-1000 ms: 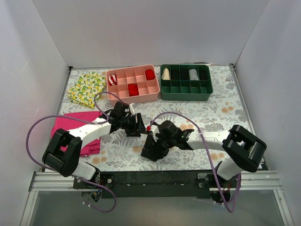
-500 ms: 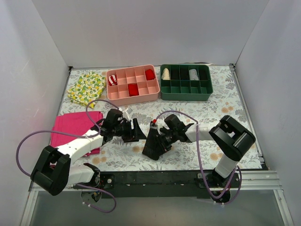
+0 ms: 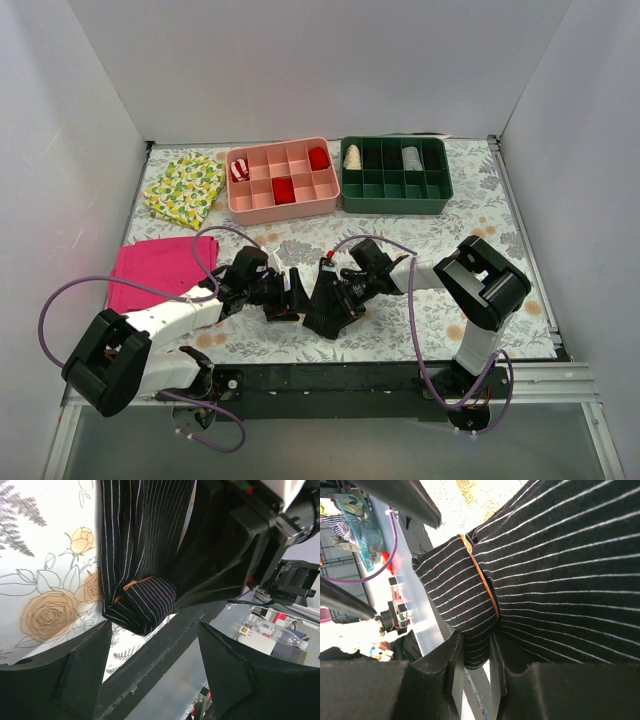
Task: Roll the underwear
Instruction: Roll the underwear to the center of the board.
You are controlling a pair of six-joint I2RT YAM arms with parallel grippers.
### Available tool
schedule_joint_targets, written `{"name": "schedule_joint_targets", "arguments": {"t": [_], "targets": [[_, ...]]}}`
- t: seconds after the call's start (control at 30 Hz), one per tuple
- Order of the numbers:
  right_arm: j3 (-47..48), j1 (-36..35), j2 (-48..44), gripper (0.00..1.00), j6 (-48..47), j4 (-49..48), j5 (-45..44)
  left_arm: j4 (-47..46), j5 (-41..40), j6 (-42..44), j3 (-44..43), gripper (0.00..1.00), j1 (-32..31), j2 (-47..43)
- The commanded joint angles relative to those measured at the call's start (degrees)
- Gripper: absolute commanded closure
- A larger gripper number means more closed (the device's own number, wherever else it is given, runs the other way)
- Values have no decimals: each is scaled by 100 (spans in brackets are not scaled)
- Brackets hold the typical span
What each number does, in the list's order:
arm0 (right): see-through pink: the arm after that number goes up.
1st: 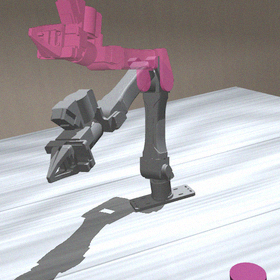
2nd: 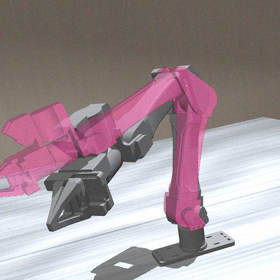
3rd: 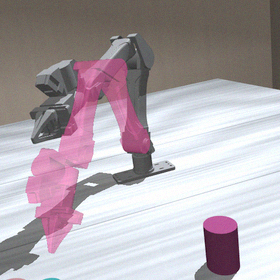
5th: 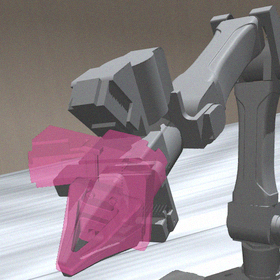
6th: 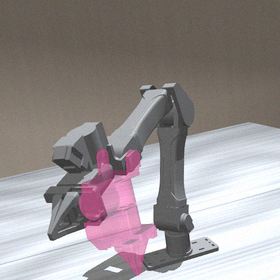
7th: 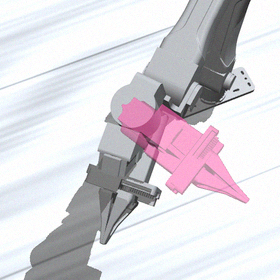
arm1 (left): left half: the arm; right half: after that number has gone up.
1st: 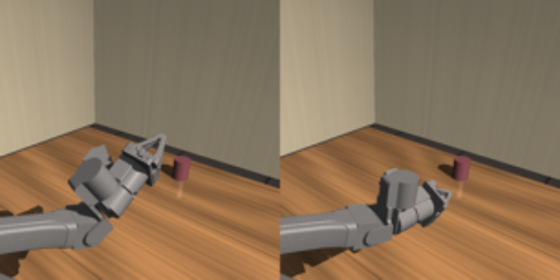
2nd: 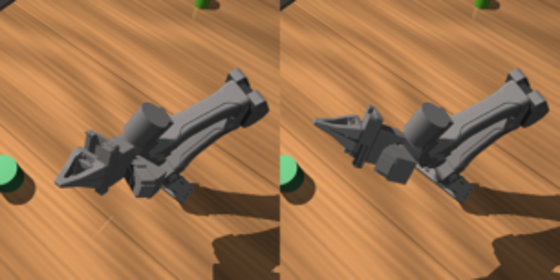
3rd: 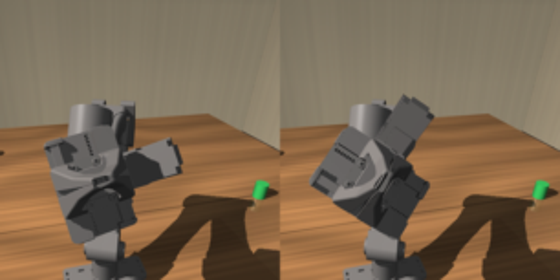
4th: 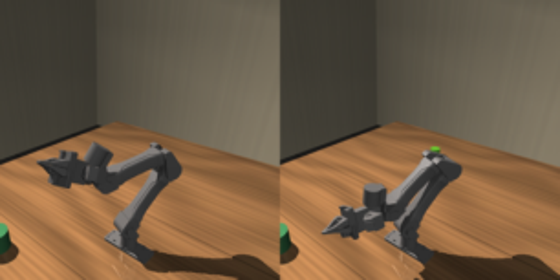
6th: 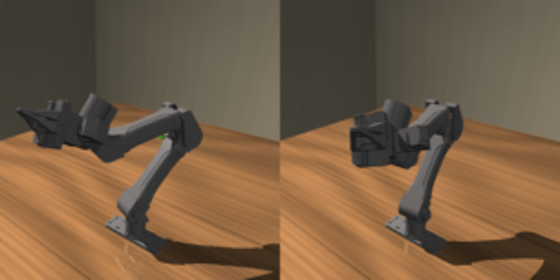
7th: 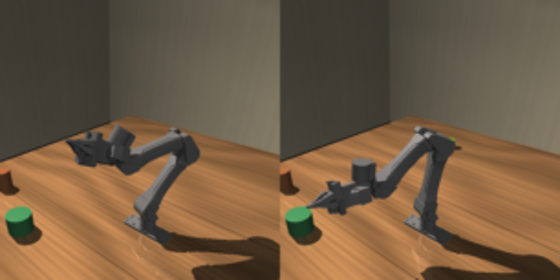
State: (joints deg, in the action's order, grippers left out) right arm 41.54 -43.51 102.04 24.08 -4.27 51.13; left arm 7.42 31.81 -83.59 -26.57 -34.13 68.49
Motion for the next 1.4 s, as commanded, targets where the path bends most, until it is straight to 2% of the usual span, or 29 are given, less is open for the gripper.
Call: {"name": "schedule_joint_targets", "arguments": {"t": [0.0, 0.2, 0.33, 0.5, 0.63, 0.83, 0.87, 0.9, 0.97, 1.03, 1.17, 1.2, 1.37], "targets": [[74, 18, 123, 99, -43, 375, -437, -223, -280, -587, 143, 30, -260, 121], [56, 9, 18, 99, -87, 410, -534, -215, -772, -904, 213, 36, -357, 296], [21, 18, -17, 99, -78, 366, -490, -241, -1080, -887, 170, 52, -358, 498], [-32, 18, -70, 99, -61, 269, -420, -320, -1291, -869, 73, 65, -358, 797], [-76, -9, -237, 98, -113, 190, -438, -338, -1371, -887, -59, 70, -358, 1043], [-128, -228, -834, 71, -324, 234, -788, -224, -1353, -984, -121, 74, -358, 1368], [-146, -246, -922, 68, -359, 312, -1015, -223, -1336, -975, -121, 74, -358, 1447], [-163, -272, -1131, 60, -412, 374, -1174, -232, -1301, -957, -112, 74, -358, 1483], [-172, -369, -1370, 58, -561, 575, -1769, -232, -1274, -922, -121, 74, -366, 1553], [-172, -509, -1713, 46, -675, 831, -2185, -232, -1239, -835, -190, 73, -366, 1597], [-172, -764, -2266, 43, -860, 1183, -3439, -232, -1178, -746, -340, 73, -366, 1720], [-199, -826, -2468, 32, -904, 1218, -3635, -232, -1169, -738, -375, 73, -366, 1755], [-111, -1414, -2794, 30, -1238, 1376, -4750, -223, -1134, -702, -446, 73, -375, 1782]]}}
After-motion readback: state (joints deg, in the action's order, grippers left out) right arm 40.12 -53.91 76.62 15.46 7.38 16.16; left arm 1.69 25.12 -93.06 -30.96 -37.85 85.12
